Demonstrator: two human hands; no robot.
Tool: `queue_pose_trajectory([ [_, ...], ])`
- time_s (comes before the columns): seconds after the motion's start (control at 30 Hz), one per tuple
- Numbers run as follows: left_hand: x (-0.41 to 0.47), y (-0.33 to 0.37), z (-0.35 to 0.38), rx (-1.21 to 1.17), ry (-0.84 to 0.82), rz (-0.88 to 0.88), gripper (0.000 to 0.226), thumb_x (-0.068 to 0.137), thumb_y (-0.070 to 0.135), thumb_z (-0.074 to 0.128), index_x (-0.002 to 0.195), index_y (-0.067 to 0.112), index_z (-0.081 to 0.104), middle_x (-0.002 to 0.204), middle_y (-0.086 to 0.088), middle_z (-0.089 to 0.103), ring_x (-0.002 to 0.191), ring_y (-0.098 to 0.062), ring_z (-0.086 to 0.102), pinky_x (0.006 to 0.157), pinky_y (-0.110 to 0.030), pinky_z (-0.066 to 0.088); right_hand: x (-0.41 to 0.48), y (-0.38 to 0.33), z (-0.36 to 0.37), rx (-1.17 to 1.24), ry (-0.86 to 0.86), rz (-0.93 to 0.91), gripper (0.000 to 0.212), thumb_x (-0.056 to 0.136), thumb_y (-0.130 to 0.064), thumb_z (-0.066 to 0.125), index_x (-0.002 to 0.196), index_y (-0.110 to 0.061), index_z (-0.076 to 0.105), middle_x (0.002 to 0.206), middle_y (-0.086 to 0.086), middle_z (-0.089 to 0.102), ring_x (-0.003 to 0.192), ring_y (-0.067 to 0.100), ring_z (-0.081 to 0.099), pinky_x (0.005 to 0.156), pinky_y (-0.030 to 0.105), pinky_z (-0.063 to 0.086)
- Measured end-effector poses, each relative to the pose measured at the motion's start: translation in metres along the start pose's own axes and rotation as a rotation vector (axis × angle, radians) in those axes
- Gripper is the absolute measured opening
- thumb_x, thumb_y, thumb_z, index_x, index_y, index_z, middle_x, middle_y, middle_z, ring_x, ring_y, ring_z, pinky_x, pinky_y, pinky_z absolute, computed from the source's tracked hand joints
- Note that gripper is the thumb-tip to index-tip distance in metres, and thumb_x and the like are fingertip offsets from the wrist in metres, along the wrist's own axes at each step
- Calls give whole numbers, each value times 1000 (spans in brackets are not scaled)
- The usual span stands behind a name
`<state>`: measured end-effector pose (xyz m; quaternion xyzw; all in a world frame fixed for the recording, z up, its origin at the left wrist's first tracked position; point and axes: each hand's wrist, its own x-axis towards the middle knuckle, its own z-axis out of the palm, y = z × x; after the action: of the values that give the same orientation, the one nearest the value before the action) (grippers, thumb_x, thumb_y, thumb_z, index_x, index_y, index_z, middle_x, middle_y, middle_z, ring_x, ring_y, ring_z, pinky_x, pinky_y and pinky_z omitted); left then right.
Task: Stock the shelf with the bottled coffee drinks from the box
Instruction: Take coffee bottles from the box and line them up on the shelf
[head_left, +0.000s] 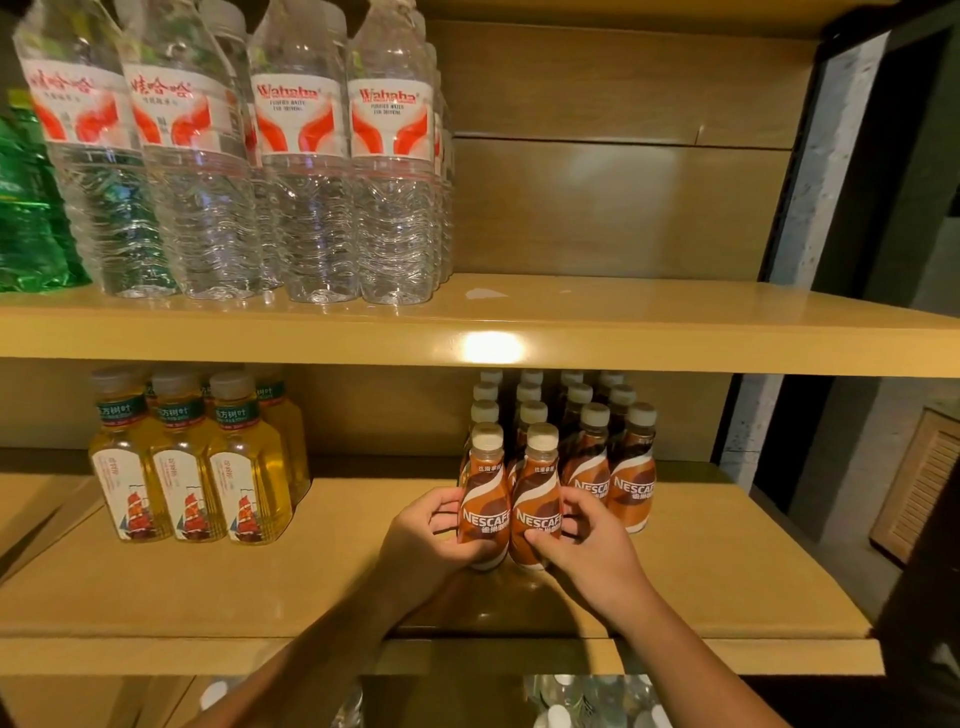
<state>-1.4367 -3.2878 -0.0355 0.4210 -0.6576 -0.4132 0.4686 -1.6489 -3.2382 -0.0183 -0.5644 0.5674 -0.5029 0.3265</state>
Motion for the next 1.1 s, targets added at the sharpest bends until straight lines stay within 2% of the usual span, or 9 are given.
queue_pose_trajectory([
  [0.2, -2, 5, -6, 124, -79, -1, 65, 67, 19, 93, 117, 33, 54, 118, 8, 68, 106, -1, 67, 88, -16, 54, -6, -8, -4, -196, -21, -58, 59, 81, -26, 82, 130, -37, 51, 118, -18, 64, 110, 0, 61, 92, 20, 52],
  [0.4, -27, 32, -18, 642, -178, 92, 88, 71, 59, 82, 142, 35, 38, 134, 21, 47, 114, 6, 45, 91, -4, 35, -23, -21, -12, -629, -35, -200, 68, 85, -50, 70, 144, -38, 36, 131, -29, 43, 124, 1, 47, 106, 28, 44],
  [0.5, -42, 49, -21, 953, -189, 104, 107, 73, 78, 66, 155, 27, 21, 159, 7, 31, 141, -12, 30, 115, -27, 24, -34, -23, -12, -782, -23, -224, 72, 81, -65, 60, 143, -38, 34, 143, -14, 49, 131, 10, 48, 108, 35, 45],
  [0.57, -53, 57, -24, 1111, -229, 25, 121, 72, 87, 56, 160, 23, 4, 169, -4, 5, 155, -26, 5, 124, -45, 5, -43, -24, -12, -909, -28, -208, 84, 80, -74, 50, 150, -34, 25, 157, -6, 37, 145, 19, 34, 119, 43, 32],
  [0.63, -64, 61, -28, 1204, -255, 5, 124, 72, 89, 51, 160, 23, -6, 169, -7, -8, 155, -29, -8, 124, -52, -4, -55, -28, -12, -1028, -44, -179, 94, 83, -78, 41, 157, -30, 11, 167, 0, 15, 155, 25, 12, 125, 48, 12],
  [0.7, -77, 64, -35, 1290, -272, 21, 123, 73, 91, 46, 159, 26, -12, 168, -7, -15, 154, -31, -14, 123, -56, -7, -69, -32, -12, -1103, -51, -163, 98, 84, -80, 37, 159, -27, 3, 170, 2, 2, 156, 28, 0, 125, 50, 4],
  [0.9, -128, 71, -66, 1405, -298, 152, 129, 53, 100, 7, 157, 29, -20, 166, -8, -20, 152, -34, -19, 122, -61, -4, -122, -53, 2, -1236, -2, -169, 100, 85, -82, 29, 160, -25, -7, 169, 7, -8, 155, 30, -9, 125, 53, 3],
  [1.0, -153, 75, -85, 1422, -306, 219, 125, 56, 98, 7, 157, 28, -19, 167, -9, -18, 153, -35, -17, 122, -61, -3, -158, -67, 18, -1268, 29, -153, 101, 86, -82, 26, 159, -24, -13, 168, 8, -13, 155, 32, -10, 123, 53, -1],
  [1.1, -179, 73, -108, 1419, -328, 261, 116, 74, 95, 26, 157, 28, -20, 167, -9, -16, 153, -35, -17, 122, -62, -1, -200, -84, 39, -1297, 34, -89, 99, 88, -81, 22, 160, -22, -13, 168, 11, -12, 155, 33, -10, 124, 54, -1],
])
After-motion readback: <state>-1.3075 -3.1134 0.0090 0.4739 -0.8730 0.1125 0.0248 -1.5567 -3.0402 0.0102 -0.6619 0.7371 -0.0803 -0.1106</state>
